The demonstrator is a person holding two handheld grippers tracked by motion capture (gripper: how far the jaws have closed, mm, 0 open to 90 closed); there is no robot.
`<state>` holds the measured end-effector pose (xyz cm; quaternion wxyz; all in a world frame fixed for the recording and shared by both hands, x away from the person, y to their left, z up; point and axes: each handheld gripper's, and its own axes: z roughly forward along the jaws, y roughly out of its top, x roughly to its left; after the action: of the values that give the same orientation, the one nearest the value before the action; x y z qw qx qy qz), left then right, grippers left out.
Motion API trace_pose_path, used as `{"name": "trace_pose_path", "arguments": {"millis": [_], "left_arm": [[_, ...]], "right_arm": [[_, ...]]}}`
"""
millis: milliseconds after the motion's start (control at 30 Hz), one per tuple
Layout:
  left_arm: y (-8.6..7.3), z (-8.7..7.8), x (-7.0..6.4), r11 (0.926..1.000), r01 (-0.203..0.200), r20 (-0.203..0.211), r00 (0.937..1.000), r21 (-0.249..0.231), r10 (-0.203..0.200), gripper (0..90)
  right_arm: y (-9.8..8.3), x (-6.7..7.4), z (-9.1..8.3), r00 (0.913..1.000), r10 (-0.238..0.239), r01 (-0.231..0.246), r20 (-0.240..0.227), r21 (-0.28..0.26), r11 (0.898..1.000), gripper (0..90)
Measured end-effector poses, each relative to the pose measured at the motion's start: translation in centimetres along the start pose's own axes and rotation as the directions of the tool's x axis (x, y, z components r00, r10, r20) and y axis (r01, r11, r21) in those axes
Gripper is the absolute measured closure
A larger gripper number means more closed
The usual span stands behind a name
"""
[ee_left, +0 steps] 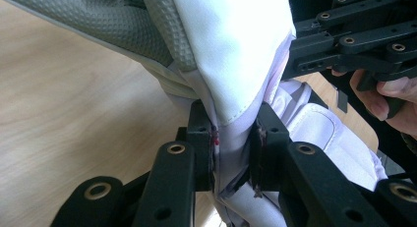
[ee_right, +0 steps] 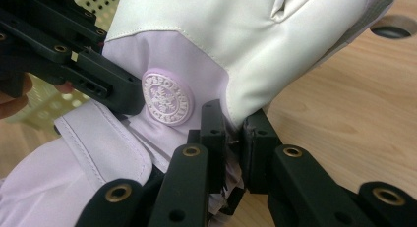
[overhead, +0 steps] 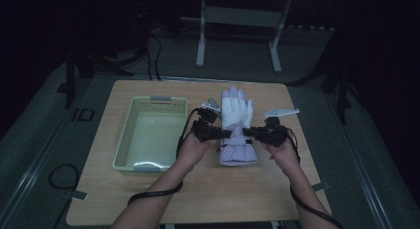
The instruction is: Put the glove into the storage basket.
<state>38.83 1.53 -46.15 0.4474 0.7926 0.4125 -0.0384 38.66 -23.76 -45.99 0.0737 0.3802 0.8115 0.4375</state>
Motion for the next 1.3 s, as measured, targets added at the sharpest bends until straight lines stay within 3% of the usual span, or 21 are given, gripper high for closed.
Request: {"name": "trace_pose_path", "arguments": {"millis": [267, 500, 933, 1300], "left_arm": [[0.4, -2.9, 0.8, 0.9998, -0.009, -0.004, 0.9999, -0.017, 0.009, 74.8], [0.1, -5.2, 1.7, 0.9994, -0.004, -0.021, 0.9998, -0.033, 0.004, 74.8], [-1.5, -10.6, 4.9, 0.9981, 0.025, -0.076, 0.9966, -0.057, -0.029, 74.8], [-3.5, -14.3, 7.2, 0.995, 0.061, -0.124, 0.9897, -0.08, -0.07, 74.8]], "right_arm": [[1.9, 1.6, 0.4, 0.9996, -0.024, 0.024, -0.013, -0.025, 0.999, 82.0], [3.8, 3.6, 1.8, 0.9985, -0.047, 0.046, -0.027, -0.034, 0.998, 82.0], [6.8, 7.4, 6.0, 0.9931, -0.098, 0.097, -0.064, -0.025, 0.995, 82.0], [8.3, 10.4, 9.3, 0.9884, -0.118, 0.116, -0.096, -0.026, 0.993, 82.0]]}}
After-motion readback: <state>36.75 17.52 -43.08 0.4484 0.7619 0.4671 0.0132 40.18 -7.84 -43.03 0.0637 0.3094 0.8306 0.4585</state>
